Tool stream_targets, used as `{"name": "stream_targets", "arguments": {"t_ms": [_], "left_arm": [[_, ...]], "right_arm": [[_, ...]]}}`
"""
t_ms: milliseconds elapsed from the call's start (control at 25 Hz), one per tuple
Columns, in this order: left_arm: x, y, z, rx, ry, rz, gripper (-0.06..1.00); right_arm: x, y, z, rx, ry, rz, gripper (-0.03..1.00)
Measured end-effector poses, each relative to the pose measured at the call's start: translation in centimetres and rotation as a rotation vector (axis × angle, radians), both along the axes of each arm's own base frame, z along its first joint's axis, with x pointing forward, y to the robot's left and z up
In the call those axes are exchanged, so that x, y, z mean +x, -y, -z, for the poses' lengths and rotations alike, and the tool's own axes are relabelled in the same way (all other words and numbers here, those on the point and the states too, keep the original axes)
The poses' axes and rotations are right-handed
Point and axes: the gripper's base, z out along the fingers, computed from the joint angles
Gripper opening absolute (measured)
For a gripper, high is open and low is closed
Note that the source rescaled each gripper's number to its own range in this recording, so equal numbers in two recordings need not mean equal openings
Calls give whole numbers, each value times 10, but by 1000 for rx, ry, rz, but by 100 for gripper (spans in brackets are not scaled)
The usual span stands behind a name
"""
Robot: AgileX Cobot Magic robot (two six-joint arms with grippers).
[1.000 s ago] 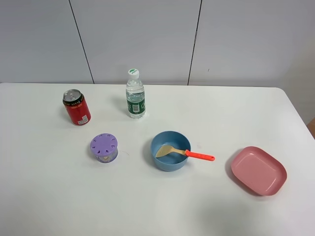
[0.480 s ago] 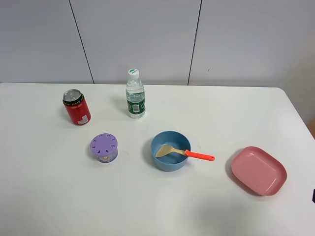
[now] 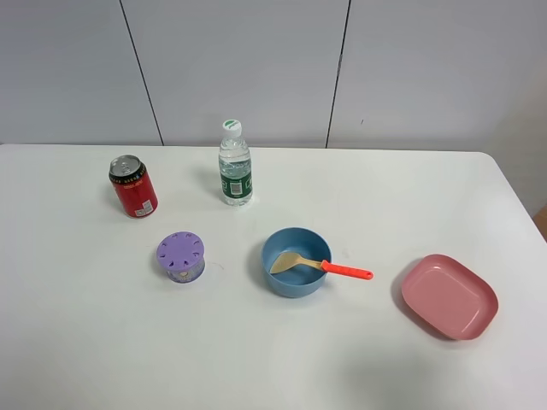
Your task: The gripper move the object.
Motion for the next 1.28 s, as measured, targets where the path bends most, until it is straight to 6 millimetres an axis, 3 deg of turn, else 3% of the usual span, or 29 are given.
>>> {"name": "stream_targets", "arguments": {"t_ms": [240,1280], "left_arm": [[0,0,0,0,0,0,100],[0,0,0,0,0,0,100]], "right_arm": [[-2,-4,1,3,5,76,99],[6,-4,4,-3,52,81,99]]}}
